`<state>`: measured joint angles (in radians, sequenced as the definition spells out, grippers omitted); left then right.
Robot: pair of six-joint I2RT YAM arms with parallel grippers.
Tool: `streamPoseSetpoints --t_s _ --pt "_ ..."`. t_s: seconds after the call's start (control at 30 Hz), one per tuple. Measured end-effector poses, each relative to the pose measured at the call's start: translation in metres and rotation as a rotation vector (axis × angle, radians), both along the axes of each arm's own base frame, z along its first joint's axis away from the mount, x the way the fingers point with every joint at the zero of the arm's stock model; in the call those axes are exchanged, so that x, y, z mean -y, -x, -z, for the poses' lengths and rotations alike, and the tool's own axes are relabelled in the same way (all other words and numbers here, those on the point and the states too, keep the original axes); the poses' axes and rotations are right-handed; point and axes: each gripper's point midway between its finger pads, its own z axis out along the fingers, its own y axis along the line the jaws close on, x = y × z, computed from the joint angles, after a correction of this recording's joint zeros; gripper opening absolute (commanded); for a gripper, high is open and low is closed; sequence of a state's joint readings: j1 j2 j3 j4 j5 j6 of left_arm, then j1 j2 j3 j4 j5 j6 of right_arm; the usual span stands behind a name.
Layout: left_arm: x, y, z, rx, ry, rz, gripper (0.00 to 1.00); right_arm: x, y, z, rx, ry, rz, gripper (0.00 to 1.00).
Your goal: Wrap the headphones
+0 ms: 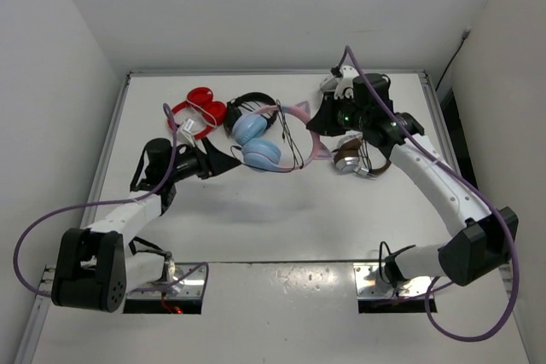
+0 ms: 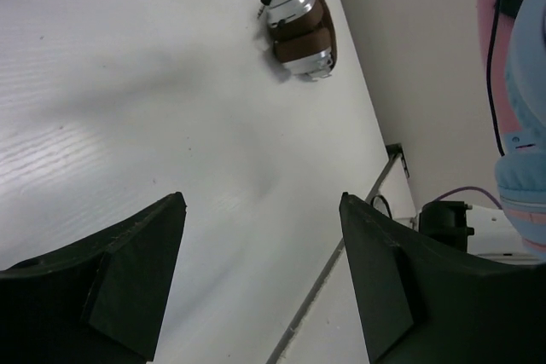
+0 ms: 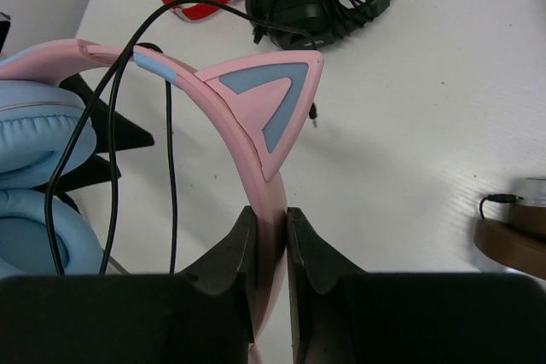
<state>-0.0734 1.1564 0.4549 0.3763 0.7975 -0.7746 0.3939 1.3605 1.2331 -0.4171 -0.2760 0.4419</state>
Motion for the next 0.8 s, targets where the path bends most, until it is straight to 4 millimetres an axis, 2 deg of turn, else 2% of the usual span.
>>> streamPoseSetpoints --t_s 0.23,0.33,0.4,0.6,0.8 --pt "0.019 -0.012 -0.032 0.122 0.061 -0.028 0.79 -0.009 0.002 -0.016 -0.019 -0.069 -0.003 0.0" --pt "0.03 -0.013 -0.036 0.163 0.068 -0.046 0.78 -0.013 -0.001 -0.023 -0.028 -0.097 0.0 0.0" --pt "0.033 -0.016 -0.035 0.174 0.069 -0.066 0.78 -0.016 -0.005 -0.025 -0.037 -0.112 0.003 0.0" --pt "0.035 -0.027 -0.008 0.124 0.044 -0.121 0.75 -0.02 -0.02 -0.032 -0.048 -0.139 0.018 0.0" --pt "0.047 -0.035 -0.003 0.147 0.035 -0.111 0.76 -0.027 -0.03 -0.03 -0.064 -0.158 0.024 0.0"
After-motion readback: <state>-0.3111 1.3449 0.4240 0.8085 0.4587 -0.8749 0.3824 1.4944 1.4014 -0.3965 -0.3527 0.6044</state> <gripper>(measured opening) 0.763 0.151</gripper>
